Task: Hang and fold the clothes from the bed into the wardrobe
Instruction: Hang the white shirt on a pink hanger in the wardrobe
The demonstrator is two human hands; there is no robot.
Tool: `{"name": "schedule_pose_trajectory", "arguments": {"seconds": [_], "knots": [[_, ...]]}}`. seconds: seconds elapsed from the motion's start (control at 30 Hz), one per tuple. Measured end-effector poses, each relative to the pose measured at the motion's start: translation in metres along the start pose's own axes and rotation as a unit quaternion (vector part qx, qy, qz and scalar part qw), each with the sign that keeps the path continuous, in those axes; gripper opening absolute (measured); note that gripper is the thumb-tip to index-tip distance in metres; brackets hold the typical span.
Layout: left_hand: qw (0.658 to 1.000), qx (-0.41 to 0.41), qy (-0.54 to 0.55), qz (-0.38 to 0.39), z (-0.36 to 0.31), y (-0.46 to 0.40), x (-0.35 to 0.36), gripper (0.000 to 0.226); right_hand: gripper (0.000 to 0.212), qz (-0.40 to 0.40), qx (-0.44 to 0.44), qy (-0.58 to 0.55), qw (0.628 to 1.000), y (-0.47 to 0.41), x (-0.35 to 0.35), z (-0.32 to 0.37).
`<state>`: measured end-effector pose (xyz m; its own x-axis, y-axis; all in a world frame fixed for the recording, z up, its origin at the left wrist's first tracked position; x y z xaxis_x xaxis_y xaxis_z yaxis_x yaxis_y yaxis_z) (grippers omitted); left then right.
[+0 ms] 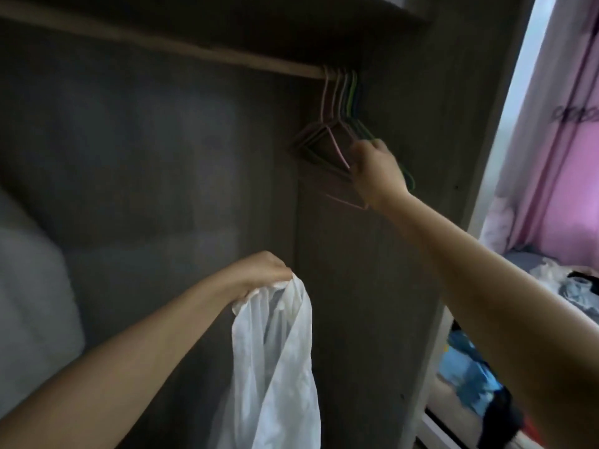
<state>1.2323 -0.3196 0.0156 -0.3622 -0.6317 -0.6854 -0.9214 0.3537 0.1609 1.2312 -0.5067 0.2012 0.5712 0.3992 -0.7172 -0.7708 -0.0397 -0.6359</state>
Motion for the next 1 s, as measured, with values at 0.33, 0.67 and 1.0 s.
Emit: {"name": "schedule_pose_trajectory", "arguments": {"seconds": [0.33,0.67,1.0], "knots": [[0.972,0.048,-0.225,0.045,0.038,-0.032,-0.063,0.018,0.021,0.063,0.14,0.065,0.986,-0.074,0.064,-0.022],[0.995,0.006,0.065,-0.076,0.087,-0.042,-0.116,0.019,0.013,-0.066,0.072,-0.198,0.975,0.006,0.094,-0.029],[0.982,-0.063,0.154,-0.093,0.127,-0.033,-0.066,0.029,0.027,0.218,0.166,-0.365,0.89,0.186,0.172,-0.059]]}}
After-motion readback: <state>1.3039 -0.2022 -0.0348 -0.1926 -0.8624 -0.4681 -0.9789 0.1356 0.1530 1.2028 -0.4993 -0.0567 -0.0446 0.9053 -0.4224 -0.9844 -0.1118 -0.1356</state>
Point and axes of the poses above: each hand's wrist, its own y-axis away from the middle knuckle, its own x-axis out of the palm, z = x × y, the point moved 9 cm from there along -y, towards the middle knuckle, and after that the axes turned 8 degrees about z, right-handed, at the moved point
